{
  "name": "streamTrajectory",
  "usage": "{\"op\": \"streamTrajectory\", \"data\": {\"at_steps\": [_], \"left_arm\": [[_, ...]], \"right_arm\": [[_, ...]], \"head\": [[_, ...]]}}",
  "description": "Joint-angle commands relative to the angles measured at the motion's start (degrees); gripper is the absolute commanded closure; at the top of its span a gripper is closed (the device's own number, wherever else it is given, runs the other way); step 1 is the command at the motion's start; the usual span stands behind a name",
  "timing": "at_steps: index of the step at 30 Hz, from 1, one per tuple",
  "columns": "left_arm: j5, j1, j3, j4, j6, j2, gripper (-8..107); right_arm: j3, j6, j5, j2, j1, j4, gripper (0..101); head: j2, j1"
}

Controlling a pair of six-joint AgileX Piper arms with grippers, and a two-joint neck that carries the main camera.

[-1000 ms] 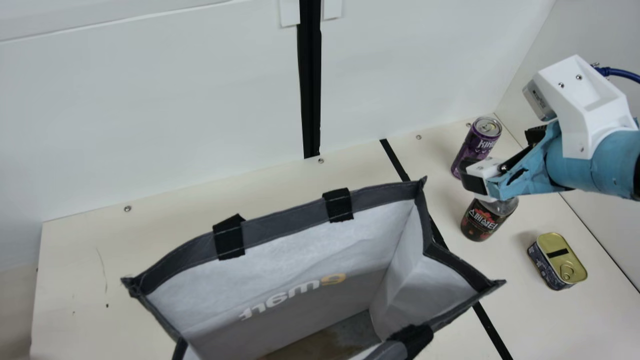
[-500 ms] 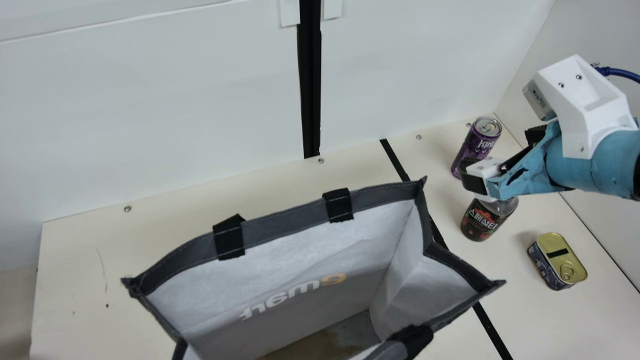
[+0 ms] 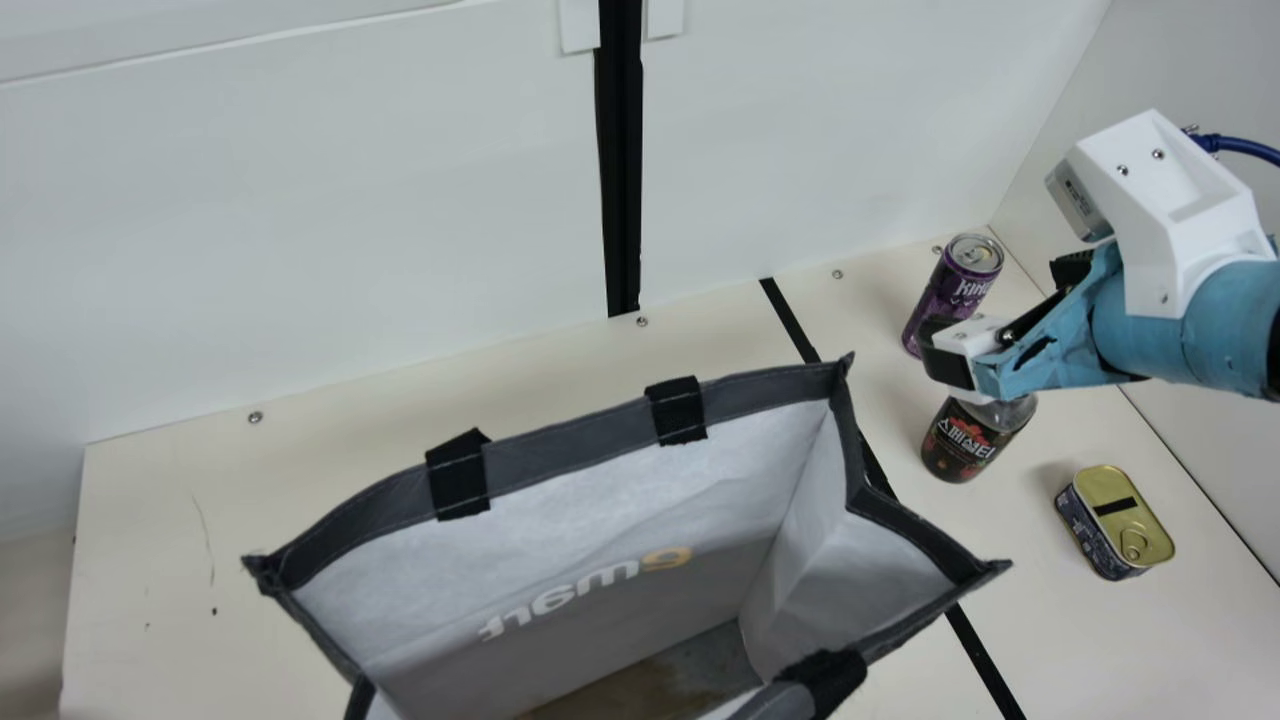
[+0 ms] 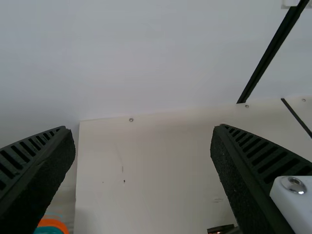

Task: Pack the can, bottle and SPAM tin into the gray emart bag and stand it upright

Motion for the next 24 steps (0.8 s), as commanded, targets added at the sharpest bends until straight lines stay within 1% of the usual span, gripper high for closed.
{"op": "streamTrajectory", "data": {"at_steps": [1,11,24], "left_arm": [[-0.2,-0.2,-1.6,-0.3,0.3,1.0,9],[0.0,-2.2,-8.4,-2.6,3.5,5.6,9],[2.5,-9.3,-18.1,-3.3,8.1,11.5,9]], "right_arm": [[0.0,0.0,0.0,0.0,0.0,0.0,6],[0.0,0.0,0.0,0.0,0.0,0.0,6],[0.0,0.0,0.0,0.0,0.0,0.0,6]], "head": [[-0.1,-1.2],[-0.1,-1.2],[-0.1,-1.2]]}}
